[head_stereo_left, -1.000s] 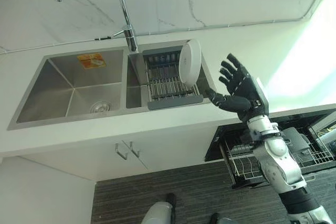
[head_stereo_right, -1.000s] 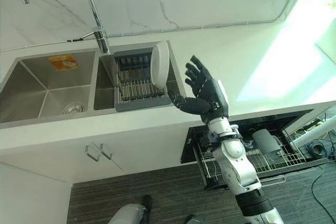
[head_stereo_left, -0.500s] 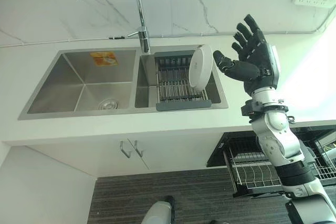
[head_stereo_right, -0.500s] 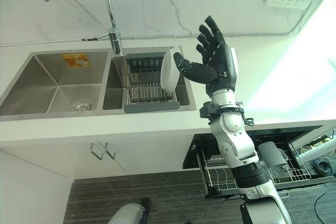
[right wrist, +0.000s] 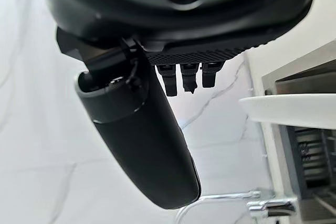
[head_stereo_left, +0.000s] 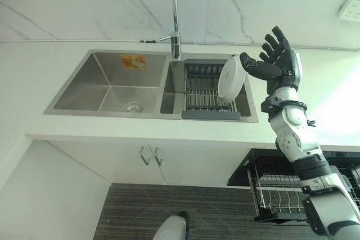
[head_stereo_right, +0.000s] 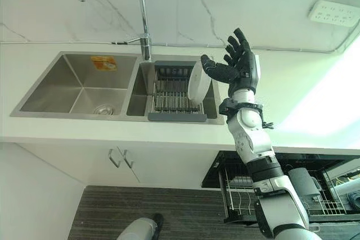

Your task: Place the dishes in the dishwasher.

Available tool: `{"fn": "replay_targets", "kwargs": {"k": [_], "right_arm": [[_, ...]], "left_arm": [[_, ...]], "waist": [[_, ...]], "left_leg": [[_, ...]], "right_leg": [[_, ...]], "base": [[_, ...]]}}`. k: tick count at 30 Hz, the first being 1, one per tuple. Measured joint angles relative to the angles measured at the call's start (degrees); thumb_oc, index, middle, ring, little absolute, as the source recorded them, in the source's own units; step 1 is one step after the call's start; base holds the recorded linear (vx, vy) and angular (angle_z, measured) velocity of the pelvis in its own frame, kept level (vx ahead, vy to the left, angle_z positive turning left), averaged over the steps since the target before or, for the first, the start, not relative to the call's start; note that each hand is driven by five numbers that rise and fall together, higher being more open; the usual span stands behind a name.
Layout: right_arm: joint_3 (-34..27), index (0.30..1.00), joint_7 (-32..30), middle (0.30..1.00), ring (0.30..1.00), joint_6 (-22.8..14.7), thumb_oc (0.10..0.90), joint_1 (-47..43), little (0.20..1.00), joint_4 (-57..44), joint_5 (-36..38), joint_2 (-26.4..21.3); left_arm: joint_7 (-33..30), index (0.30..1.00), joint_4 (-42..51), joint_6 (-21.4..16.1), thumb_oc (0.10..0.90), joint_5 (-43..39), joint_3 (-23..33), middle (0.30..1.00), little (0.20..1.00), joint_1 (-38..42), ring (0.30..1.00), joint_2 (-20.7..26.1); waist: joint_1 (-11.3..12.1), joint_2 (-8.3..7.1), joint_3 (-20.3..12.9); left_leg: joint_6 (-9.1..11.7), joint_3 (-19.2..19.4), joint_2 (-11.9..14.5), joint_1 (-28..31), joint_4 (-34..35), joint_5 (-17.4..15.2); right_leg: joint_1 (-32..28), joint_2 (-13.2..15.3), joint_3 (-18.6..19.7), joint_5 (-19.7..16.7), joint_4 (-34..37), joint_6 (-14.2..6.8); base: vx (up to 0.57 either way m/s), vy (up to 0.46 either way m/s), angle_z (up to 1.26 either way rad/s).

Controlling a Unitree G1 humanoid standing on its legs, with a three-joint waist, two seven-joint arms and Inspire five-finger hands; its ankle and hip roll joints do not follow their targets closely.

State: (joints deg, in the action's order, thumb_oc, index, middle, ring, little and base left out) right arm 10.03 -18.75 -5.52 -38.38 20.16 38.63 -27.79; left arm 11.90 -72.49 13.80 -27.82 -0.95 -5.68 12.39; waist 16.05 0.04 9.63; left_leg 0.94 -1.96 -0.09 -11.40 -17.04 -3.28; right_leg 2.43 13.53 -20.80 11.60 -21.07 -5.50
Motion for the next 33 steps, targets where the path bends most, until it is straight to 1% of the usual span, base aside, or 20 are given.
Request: {"fn": "replay_targets", "kwargs": {"k": [5, 8, 13, 19, 24, 26, 29, 33], "right_arm": [[0.05, 0.9, -0.27, 0.9, 0.9, 0.23, 0.8, -0.02, 0.9, 4.58, 0.91, 0.01], [0.05, 0.9, -0.82, 0.9, 0.9, 0.23, 0.8, -0.01, 0.9, 7.23, 0.96, 0.02], [-0.04, 0.9, -1.37, 0.9, 0.9, -0.13, 0.8, -0.01, 0.9, 7.26, 0.96, 0.01], [-0.07, 0.9, -1.37, 0.9, 0.9, -0.53, 0.8, -0.01, 0.9, 7.85, 0.97, -0.02], [-0.07, 0.9, -1.37, 0.9, 0.9, -0.54, 0.8, -0.01, 0.9, 7.91, 1.0, -0.02], [-0.07, 0.9, -1.26, 0.9, 0.9, -0.68, 0.8, -0.01, 0.9, 10.92, 2.13, -0.01], [-0.09, 0.9, -1.23, 0.9, 0.9, -0.67, 0.8, -0.01, 0.9, 13.59, 2.64, -0.01], [-0.16, 0.9, -1.24, 0.9, 0.9, -0.67, 0.8, -0.01, 0.9, 13.83, 3.77, -0.01]], "left_arm": [[0.06, 0.9, -0.05, 0.05, 0.8, 0.11, -1.11, 0.9, 0.9, -0.15, 0.9, 0.27], [0.13, 0.9, -0.08, 0.06, 0.8, 0.14, -1.12, 0.9, 0.9, -0.47, 0.9, 0.27], [0.37, 0.9, -0.02, -0.02, 0.8, 1.25, -1.11, 0.9, 0.9, -1.26, 0.9, 0.28], [2.3, 0.9, 0.01, -0.12, 0.8, 1.75, -1.16, 0.9, 0.9, -1.74, 0.9, 0.34], [2.28, 0.9, 0.04, -0.2, 0.8, 1.75, -1.15, 0.9, 0.9, -1.81, 0.9, 0.35], [2.3, 0.9, 0.34, -0.22, 0.8, 1.75, -1.17, 0.9, 0.9, -1.83, 0.9, 0.35], [2.32, 0.9, 1.07, -0.29, 0.8, 1.75, -1.23, 0.9, 0.9, -1.91, 0.9, 0.34], [2.3, 0.9, 1.15, -0.47, 0.8, 1.75, -1.26, 0.9, 0.9, -1.89, 0.9, 0.35]], "waist": [[1.45, 0.12, -0.02], [1.51, 0.18, 0.02], [1.43, 0.28, 0.05], [1.42, 0.68, 0.2], [1.41, 0.68, 0.23], [1.57, 0.65, 0.29], [1.63, 0.92, 1.14], [1.52, 1.43, 2.48]], "left_leg": [[0.02, -0.91, -0.23, -0.43, 0.11, 0.34], [0.23, -1.77, -0.56, -0.42, 0.27, 0.39], [0.16, -1.83, -0.77, -0.41, 0.34, 0.43], [-0.11, -2.11, -0.94, -0.45, 0.54, 0.61], [-0.13, -2.13, -0.97, -0.4, 0.76, 0.63], [-0.19, -2.12, -1.01, -0.34, 0.97, 0.67], [-0.18, -2.18, -1.02, -0.27, 0.96, 0.68], [-0.16, -2.24, -1.03, -0.32, 0.96, 0.71]], "right_leg": [[-0.24, 0.06, -1.05, 0.02, 0.21, 0.01], [-0.88, 0.2, -2.14, 0.13, 0.5, -0.05], [-0.92, 0.37, -2.25, 0.23, 0.52, -0.15], [-1.02, 0.49, -2.6, 0.34, 0.68, -0.27], [-1.03, 0.49, -2.65, 0.41, 0.82, -0.33], [-1.08, 0.49, -2.67, 0.43, 0.99, -0.36], [-1.17, 0.47, -2.7, 0.43, 1.0, -0.37], [-1.2, 0.47, -2.81, 0.43, 1.05, -0.37]], "base": [[0.0, 0.022, 0.11], [0.01, 0.015, 0.16], [0.0, 0.003, 0.01], [0.0, 0.004, 0.01], [0.0, 0.0, 0.0], [0.0, 0.0, 0.0], [0.0, 0.0, 0.0], [0.0, 0.0, 0.0]]}}
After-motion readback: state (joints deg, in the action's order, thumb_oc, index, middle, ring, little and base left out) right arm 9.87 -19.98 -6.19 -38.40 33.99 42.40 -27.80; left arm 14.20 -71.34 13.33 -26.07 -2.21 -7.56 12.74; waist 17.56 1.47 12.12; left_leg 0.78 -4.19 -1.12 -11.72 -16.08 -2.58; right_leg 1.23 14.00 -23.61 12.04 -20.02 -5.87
